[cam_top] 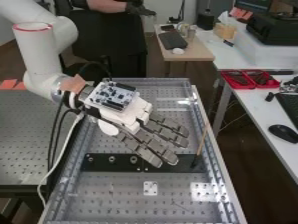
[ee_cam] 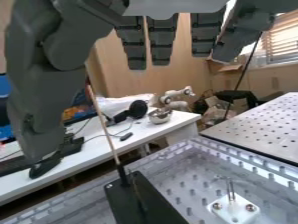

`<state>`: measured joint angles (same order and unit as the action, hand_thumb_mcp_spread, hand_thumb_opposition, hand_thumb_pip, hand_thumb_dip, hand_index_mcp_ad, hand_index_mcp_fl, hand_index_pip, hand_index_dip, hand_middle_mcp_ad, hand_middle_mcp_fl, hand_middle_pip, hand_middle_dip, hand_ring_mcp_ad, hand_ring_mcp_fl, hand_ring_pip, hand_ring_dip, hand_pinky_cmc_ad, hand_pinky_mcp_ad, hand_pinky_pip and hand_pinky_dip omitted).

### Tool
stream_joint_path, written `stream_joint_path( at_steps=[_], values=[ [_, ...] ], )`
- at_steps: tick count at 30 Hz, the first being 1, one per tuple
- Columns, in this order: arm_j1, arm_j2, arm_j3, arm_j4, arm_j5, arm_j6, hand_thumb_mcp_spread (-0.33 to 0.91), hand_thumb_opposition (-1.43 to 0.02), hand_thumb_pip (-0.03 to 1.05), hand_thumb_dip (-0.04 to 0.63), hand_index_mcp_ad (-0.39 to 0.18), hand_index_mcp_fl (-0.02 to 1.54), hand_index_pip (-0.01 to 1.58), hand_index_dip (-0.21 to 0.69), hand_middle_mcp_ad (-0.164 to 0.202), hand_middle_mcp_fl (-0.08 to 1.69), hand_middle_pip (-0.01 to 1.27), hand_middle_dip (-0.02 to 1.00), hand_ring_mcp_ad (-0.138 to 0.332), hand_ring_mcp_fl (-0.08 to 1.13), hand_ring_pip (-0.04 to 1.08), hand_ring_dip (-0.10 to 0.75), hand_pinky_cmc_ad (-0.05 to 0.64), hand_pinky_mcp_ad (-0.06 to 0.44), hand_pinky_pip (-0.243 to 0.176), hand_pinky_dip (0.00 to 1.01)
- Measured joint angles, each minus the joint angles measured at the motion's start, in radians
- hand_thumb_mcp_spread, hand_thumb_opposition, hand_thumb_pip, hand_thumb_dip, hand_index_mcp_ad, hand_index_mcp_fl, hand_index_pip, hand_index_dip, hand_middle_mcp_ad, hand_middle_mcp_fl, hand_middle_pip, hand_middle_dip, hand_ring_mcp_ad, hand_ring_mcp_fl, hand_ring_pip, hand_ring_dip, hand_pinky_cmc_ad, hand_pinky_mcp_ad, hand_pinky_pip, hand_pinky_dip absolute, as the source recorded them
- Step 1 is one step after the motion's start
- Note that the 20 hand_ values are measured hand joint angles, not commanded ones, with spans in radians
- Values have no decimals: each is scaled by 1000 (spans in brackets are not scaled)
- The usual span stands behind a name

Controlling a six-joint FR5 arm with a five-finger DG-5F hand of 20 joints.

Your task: Grab the drill bit and place it in the clear container

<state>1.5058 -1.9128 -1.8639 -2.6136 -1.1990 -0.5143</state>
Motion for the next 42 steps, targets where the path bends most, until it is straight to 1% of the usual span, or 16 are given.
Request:
stream_joint_path(
  at_steps=[3,4,7,8,10,12,14,17,21,24,27,33,34,36,37,42],
  values=[
    [4,-9,6,13,1,-11,449,-730,302,145,12,105,316,283,68,24,138,47,216,-30,73,-2,251,166,-101,168],
    [6,-13,10,14,3,-12,443,-730,304,141,10,119,389,283,72,26,138,49,216,-33,73,-2,251,166,-101,168],
    [9,-23,22,14,12,-10,457,-726,319,175,7,120,531,283,72,24,138,51,216,-33,73,-5,251,166,-101,168],
    [10,-26,25,16,16,-11,459,-745,321,175,7,140,578,283,68,26,138,51,216,-33,73,-5,251,166,-101,168],
    [11,-28,28,21,22,-11,480,-759,321,176,7,173,644,283,68,24,138,51,216,-33,73,-2,251,166,-101,168],
    [11,-36,37,16,26,-9,480,-759,321,175,7,171,653,283,68,24,138,63,216,-30,73,-2,251,166,-101,168],
    [9,-50,52,7,27,-3,476,-757,321,188,-7,188,723,283,72,26,134,63,216,-30,73,-5,251,166,-101,168],
    [-1,-73,69,8,15,3,494,-775,321,188,-7,215,834,283,68,24,138,66,216,-30,73,-2,250,166,-101,168],
    [-18,-98,91,18,-9,9,496,-775,321,190,-12,265,885,283,66,24,140,75,216,-30,73,-2,251,166,-101,168],
    [-30,-112,99,34,-24,-1,524,-771,321,190,-24,291,965,283,70,26,140,75,218,-30,73,-2,251,166,-101,168],
    [-38,-123,105,42,-31,6,522,-791,321,190,-24,340,1028,283,70,26,140,77,218,-30,73,-2,251,164,-101,168],
    [-49,-152,117,65,-33,-4,557,-805,321,190,-38,394,1072,279,66,21,145,96,215,-31,66,-5,251,164,-103,168],
    [-49,-156,119,68,-30,-5,552,-806,321,190,-37,403,1086,279,66,28,152,96,218,-28,89,-5,251,164,-101,168],
    [-48,-161,121,70,-27,-4,552,-803,321,194,-37,410,1087,279,66,28,154,96,215,-26,86,-5,251,164,-101,171],
    [-47,-165,123,71,-24,-3,552,-803,321,208,-45,410,1087,279,66,24,155,96,215,-26,86,-5,251,164,-101,171],
    [-38,-183,129,79,-12,3,557,-815,321,204,-54,424,1087,279,66,28,157,99,215,-24,86,-5,251,164,-101,171]
  ],
)
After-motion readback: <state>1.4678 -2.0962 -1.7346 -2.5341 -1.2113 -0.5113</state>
